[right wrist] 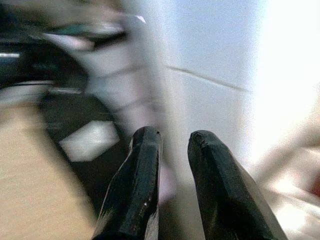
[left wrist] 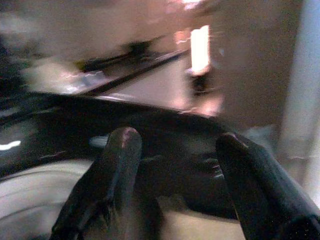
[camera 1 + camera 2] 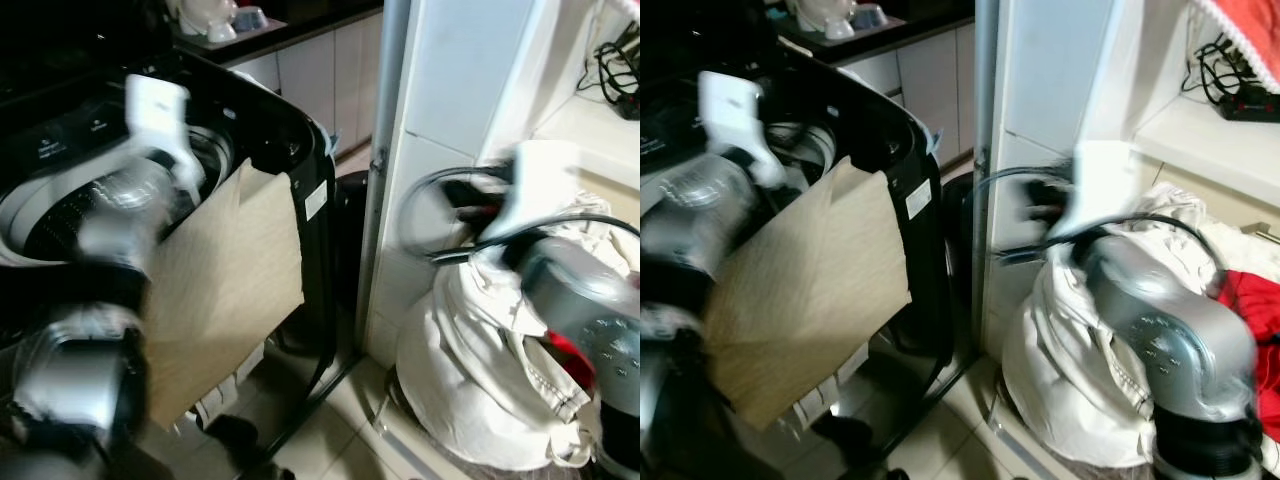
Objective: Clothes washing
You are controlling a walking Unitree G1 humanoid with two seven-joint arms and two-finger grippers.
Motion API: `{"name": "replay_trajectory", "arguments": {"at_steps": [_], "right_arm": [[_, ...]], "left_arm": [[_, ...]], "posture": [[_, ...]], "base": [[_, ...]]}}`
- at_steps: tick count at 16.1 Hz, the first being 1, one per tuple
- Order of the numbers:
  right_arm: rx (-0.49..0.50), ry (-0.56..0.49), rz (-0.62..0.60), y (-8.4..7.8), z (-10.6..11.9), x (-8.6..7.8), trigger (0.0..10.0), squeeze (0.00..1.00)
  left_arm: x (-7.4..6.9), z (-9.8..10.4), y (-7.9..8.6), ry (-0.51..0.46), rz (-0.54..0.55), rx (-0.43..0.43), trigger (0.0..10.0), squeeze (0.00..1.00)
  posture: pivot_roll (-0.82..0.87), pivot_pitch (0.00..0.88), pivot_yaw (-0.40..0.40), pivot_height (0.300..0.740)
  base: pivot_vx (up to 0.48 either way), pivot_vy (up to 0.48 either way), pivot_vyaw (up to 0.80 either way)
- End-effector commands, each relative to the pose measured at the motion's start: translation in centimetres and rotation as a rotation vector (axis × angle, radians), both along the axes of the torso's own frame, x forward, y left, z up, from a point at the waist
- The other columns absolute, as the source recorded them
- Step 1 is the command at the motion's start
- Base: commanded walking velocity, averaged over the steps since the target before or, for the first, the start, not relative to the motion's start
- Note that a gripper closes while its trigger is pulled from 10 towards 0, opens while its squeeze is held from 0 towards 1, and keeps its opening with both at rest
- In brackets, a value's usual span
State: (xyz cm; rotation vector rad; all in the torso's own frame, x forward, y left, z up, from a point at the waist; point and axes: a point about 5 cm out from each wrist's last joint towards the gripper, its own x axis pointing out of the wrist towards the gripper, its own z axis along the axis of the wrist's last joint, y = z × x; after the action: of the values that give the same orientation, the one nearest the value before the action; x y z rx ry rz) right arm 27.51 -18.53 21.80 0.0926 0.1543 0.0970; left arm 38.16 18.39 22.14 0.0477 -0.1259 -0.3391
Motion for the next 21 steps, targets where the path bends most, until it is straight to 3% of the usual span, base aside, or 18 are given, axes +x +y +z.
{"name": "replay_trajectory", "arguments": {"at_steps": [1, 2, 3, 4, 7, 8, 9, 11, 14, 15, 16, 19, 21], "right_arm": [[-0.027, 0.030, -0.223, -3.3, -1.0, -0.5, 10.0, 0.85], [-0.015, 0.032, -0.257, -3.8, -1.2, -0.7, 10.0, 1.00], [0.061, 0.038, -0.403, -5.7, -2.0, -1.5, 10.0, 1.00], [0.049, 0.061, -0.550, -7.8, -3.0, -2.8, 10.0, 1.00], [0.021, 0.073, -0.745, -9.9, -4.0, -4.8, 10.0, 1.00], [0.053, 0.083, -0.848, -10.8, -4.7, -5.9, 10.0, 1.00], [0.064, 0.085, -0.867, -11.0, -4.8, -6.1, 10.0, 1.00], [0.099, 0.105, -0.908, -11.6, -5.7, -6.6, 10.0, 1.00], [0.098, 0.107, -0.916, -12.0, -5.8, -6.7, 10.0, 1.00], [0.111, 0.116, -0.921, -12.0, -6.0, -6.7, 10.0, 0.75], [0.161, 0.133, -0.950, -12.2, -6.3, -6.8, 10.0, 0.00], [0.179, 0.203, -0.981, -12.7, -7.4, -7.2, 10.0, 0.00], [0.188, 0.242, -0.964, -12.6, -8.1, -7.2, 10.0, 0.00]], "left_arm": [[-1.0, 0.9, -2.5, -0.111, -0.103, -0.025, 10.0, 0.00], [-1.1, 0.8, -2.8, -0.126, -0.103, -0.020, 10.0, 0.00], [-1.6, 0.3, -4.4, -0.114, -0.171, -0.045, 10.0, 0.00], [-2.2, 0.0, -5.8, -0.139, -0.193, -0.057, 10.0, 0.00], [-3.6, -0.8, -7.4, -0.120, -0.273, 0.004, 10.0, 0.00], [-4.9, -1.4, -8.7, -0.084, -0.422, 0.046, 10.0, 0.00], [-5.2, -1.5, -9.0, -0.085, -0.466, 0.051, 10.0, 0.00], [-7.3, -1.6, -10.0, -0.020, -0.714, -0.035, 10.0, 0.00], [-8.8, -1.6, -10.2, 0.004, -0.835, -0.038, 10.0, 0.00], [-9.0, -1.7, -10.3, 0.015, -0.853, -0.034, 10.0, 0.00], [-9.5, -1.8, -10.2, 0.052, -0.897, -0.040, 10.0, 0.00], [-10.7, -2.2, -10.1, 0.138, -1.001, -0.044, 10.0, 0.00], [-10.8, -2.5, -10.2, 0.137, -1.000, -0.009, 10.0, 0.00]], "posture": [[-0.19, 0.000, 0.093, 0.740], [-0.19, 0.000, 0.093, 0.740], [-0.20, 0.000, 0.095, 0.740], [-0.20, 0.000, 0.096, 0.740], [-0.20, 0.000, 0.096, 0.740], [-0.21, 0.000, 0.097, 0.740], [-0.21, 0.000, 0.097, 0.740], [-0.21, 0.000, 0.096, 0.740], [-0.21, 0.000, 0.096, 0.740], [-0.20, 0.000, 0.092, 0.740], [-0.20, 0.000, 0.092, 0.740], [-0.20, 0.000, 0.090, 0.740], [-0.20, 0.000, 0.090, 0.740]], "base": [[0.000, 0.000, 0.00], [0.000, 0.000, 0.00], [0.000, 0.000, 0.00], [0.000, 0.000, 0.00], [0.000, 0.000, 0.00], [0.000, 0.000, 0.00], [0.000, 0.000, 0.00], [0.000, 0.000, 0.00], [0.000, 0.000, 0.00], [0.000, 0.000, 0.00], [0.000, 0.000, 0.00], [0.000, 0.000, 0.00], [0.000, 0.000, 0.00]]}}
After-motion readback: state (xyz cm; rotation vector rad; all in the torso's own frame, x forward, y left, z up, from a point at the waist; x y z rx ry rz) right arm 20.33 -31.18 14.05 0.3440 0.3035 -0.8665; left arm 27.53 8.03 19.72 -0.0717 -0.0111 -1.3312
